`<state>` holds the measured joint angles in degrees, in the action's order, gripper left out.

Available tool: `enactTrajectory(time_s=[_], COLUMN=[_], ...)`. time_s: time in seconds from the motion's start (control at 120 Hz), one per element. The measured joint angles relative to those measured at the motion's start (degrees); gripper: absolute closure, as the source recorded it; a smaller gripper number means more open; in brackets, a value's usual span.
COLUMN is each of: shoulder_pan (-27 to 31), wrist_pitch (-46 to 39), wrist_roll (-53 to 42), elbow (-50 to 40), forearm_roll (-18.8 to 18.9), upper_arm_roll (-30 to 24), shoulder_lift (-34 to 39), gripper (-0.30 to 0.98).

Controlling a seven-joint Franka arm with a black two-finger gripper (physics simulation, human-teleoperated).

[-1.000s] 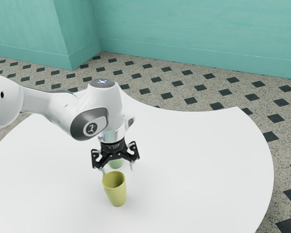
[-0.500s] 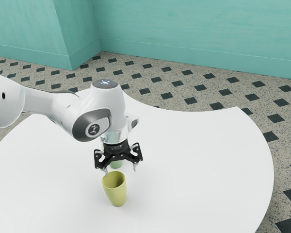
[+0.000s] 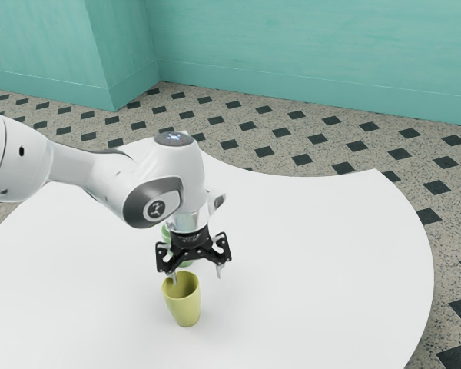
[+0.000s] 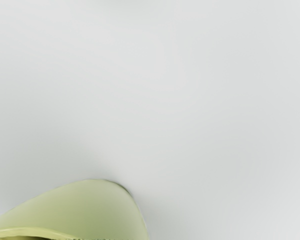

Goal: Place the right cup onto the left cup

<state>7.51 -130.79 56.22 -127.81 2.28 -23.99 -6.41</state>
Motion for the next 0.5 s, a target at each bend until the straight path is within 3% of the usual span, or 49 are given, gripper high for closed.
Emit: enactTrajectory(time_s=[0.3,0.5], shoulder_pan=[0.0,0.0], wrist_pitch=[-0.9,-1.2], wrist_roll=[-0.1,-0.1], elbow=[0.4,0.6], forearm_roll=[0.3,0.6], upper_arm_roll=[0.0,0.0], shoulder_lift=[-2.2,-2.3], gripper=[0.13,0.38])
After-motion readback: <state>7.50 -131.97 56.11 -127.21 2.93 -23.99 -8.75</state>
